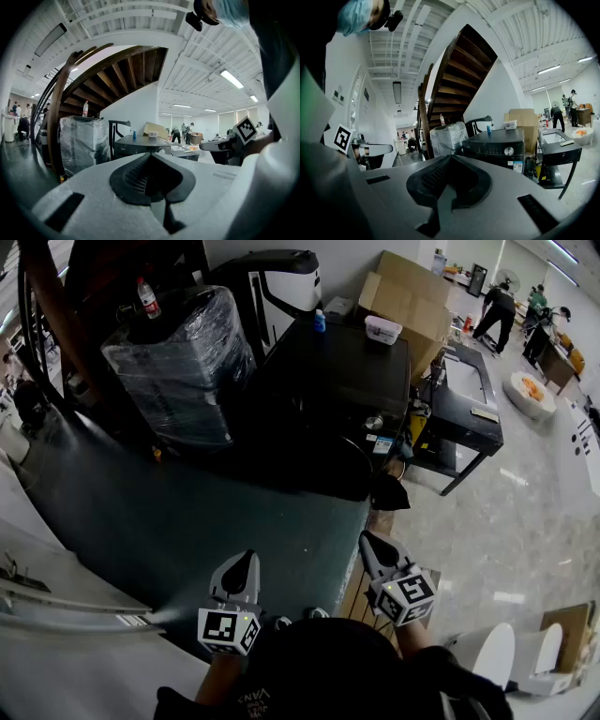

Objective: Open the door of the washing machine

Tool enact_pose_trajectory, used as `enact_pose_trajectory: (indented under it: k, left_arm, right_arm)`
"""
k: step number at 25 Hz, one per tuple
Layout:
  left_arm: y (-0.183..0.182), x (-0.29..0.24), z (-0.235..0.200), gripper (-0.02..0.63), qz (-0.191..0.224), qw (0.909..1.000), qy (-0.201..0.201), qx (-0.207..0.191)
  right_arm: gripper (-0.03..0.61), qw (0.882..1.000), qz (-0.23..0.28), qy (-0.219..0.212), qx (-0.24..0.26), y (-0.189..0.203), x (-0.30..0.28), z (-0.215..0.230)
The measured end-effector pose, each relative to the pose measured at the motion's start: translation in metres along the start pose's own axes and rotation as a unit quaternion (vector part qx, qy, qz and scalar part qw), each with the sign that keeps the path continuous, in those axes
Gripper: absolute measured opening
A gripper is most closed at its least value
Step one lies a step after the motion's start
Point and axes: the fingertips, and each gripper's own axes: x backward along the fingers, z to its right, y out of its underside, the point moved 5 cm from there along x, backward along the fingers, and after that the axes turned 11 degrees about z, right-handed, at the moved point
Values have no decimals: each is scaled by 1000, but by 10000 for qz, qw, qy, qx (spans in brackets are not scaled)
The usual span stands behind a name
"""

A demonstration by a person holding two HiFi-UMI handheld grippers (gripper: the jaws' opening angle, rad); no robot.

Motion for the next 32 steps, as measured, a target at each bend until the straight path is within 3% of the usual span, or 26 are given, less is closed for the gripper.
enact_pose_trajectory:
  k: [13,17,18,20,27,32]
  left_arm:
    - [10,-23,17,18,134,9995,-244,-134]
    - [13,-32,10,23,85,9994,-323,-93]
    - [14,-35,6,46,80,9995,-299,-67]
    - [15,-42,-4,152,87,9998,-186,-6]
    - [20,-81,-60,204,47,9993,323,159]
    - [22,-118,-106,219,-45,9970,751,173]
  right_arm:
    - [8,9988,192,-420,-173,-1,-12,27]
    - [115,9992,93,-393,-63,4,-22,36]
    - [117,9994,66,-343,-42,5,-26,38]
    - [135,9997,-6,-247,54,8,-36,41]
    - [178,9997,130,182,-53,6,-88,34]
    - [210,9975,-20,684,199,15,-122,35]
